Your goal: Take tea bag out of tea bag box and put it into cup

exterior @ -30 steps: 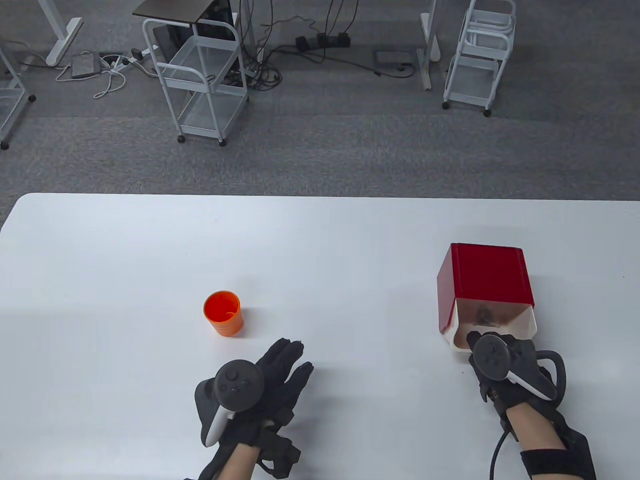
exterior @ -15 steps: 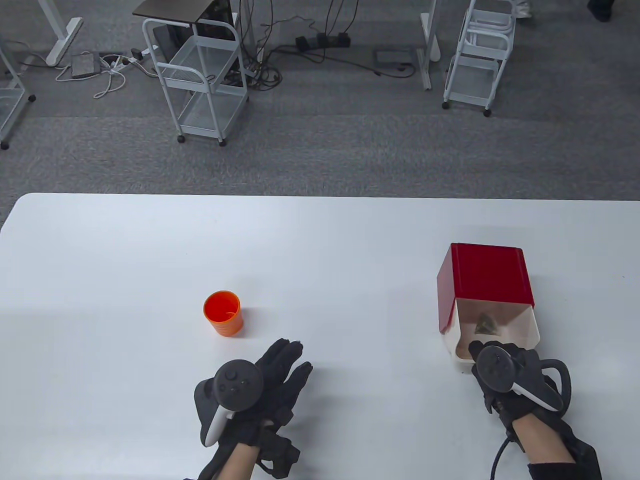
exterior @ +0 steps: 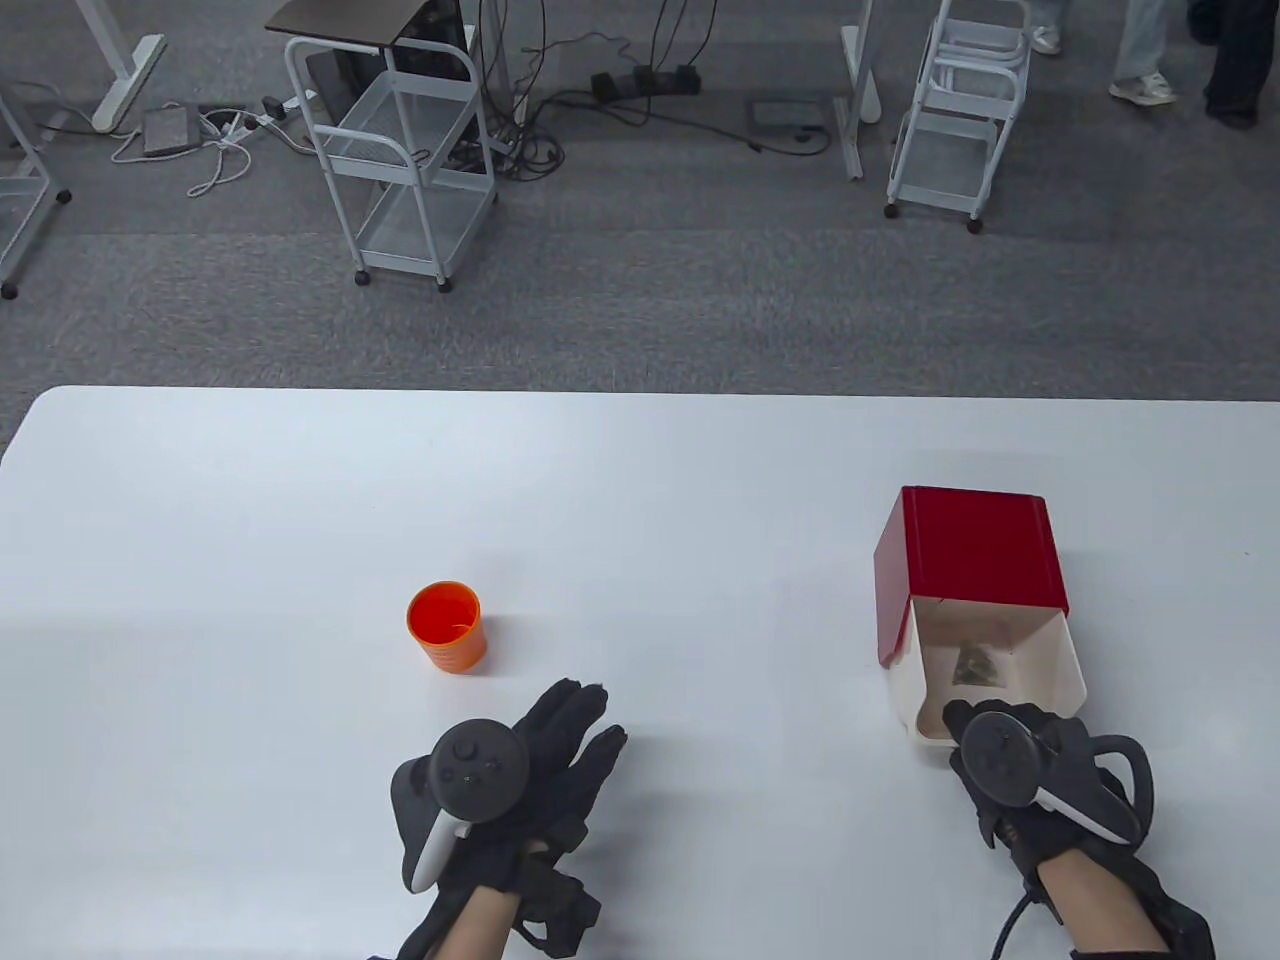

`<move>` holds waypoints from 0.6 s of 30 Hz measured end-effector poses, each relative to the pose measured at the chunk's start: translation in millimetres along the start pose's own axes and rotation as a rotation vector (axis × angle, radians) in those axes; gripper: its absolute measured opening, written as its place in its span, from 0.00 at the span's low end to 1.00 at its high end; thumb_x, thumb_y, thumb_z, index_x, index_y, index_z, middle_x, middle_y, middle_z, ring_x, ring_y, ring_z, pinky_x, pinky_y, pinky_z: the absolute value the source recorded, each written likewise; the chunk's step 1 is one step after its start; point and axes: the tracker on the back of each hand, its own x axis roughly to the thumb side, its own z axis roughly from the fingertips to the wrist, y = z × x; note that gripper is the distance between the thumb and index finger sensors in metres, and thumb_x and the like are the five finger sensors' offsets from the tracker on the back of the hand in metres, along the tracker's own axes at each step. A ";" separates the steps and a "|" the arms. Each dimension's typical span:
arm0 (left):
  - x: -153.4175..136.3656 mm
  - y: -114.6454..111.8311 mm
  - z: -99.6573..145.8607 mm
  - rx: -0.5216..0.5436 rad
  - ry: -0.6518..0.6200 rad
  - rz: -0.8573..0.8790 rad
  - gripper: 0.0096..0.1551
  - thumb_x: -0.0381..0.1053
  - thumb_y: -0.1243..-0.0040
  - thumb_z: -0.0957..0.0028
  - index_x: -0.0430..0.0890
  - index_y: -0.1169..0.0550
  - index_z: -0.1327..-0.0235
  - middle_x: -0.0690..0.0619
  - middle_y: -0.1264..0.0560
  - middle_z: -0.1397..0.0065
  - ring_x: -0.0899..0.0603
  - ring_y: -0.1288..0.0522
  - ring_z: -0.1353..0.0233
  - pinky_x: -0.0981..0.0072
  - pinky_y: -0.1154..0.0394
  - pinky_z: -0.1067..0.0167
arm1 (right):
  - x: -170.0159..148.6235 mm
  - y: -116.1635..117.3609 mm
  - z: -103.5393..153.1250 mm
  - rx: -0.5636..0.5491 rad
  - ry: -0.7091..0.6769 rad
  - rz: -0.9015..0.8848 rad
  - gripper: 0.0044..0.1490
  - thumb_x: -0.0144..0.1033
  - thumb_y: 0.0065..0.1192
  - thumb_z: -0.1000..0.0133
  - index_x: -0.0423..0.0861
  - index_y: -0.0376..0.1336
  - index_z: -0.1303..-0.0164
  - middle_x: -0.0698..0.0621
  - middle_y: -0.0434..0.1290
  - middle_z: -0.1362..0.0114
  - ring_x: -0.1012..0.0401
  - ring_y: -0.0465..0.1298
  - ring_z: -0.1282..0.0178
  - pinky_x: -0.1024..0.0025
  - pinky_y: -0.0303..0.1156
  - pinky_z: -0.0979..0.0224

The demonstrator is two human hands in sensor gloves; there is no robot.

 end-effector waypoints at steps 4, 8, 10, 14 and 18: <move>0.2 -0.7 -0.1 -0.004 0.002 -0.001 0.38 0.69 0.51 0.46 0.56 0.29 0.22 0.47 0.36 0.12 0.37 0.34 0.18 0.48 0.34 0.24 | -0.5 -0.7 4.3 0.000 -0.008 0.005 0.31 0.44 0.64 0.48 0.50 0.65 0.34 0.44 0.71 0.29 0.43 0.72 0.34 0.45 0.65 0.27; 0.5 -1.0 0.0 -0.005 0.002 -0.004 0.38 0.69 0.51 0.46 0.56 0.29 0.22 0.47 0.36 0.12 0.37 0.34 0.18 0.48 0.34 0.24 | 0.2 -1.2 8.6 0.000 -0.019 0.015 0.31 0.44 0.64 0.49 0.50 0.65 0.35 0.44 0.72 0.29 0.43 0.73 0.34 0.46 0.66 0.28; 0.6 -1.0 0.0 -0.005 0.001 -0.004 0.38 0.69 0.51 0.46 0.56 0.29 0.22 0.47 0.36 0.12 0.37 0.34 0.18 0.48 0.34 0.24 | 0.7 -1.1 10.3 -0.002 -0.024 0.019 0.31 0.44 0.65 0.49 0.50 0.65 0.35 0.44 0.72 0.29 0.43 0.73 0.34 0.46 0.66 0.28; 0.7 -1.2 -0.1 -0.006 0.001 -0.004 0.38 0.69 0.51 0.46 0.56 0.29 0.22 0.47 0.36 0.12 0.37 0.34 0.18 0.48 0.34 0.24 | 1.8 -0.6 13.7 -0.001 -0.032 0.028 0.31 0.45 0.65 0.49 0.50 0.66 0.35 0.44 0.72 0.30 0.43 0.73 0.35 0.46 0.67 0.28; 0.7 -1.2 0.0 -0.006 0.002 -0.005 0.38 0.69 0.51 0.46 0.56 0.29 0.22 0.46 0.36 0.12 0.37 0.34 0.18 0.47 0.34 0.24 | 2.5 0.0 15.4 0.002 -0.036 0.032 0.31 0.45 0.65 0.49 0.50 0.66 0.35 0.44 0.73 0.30 0.44 0.74 0.36 0.47 0.67 0.29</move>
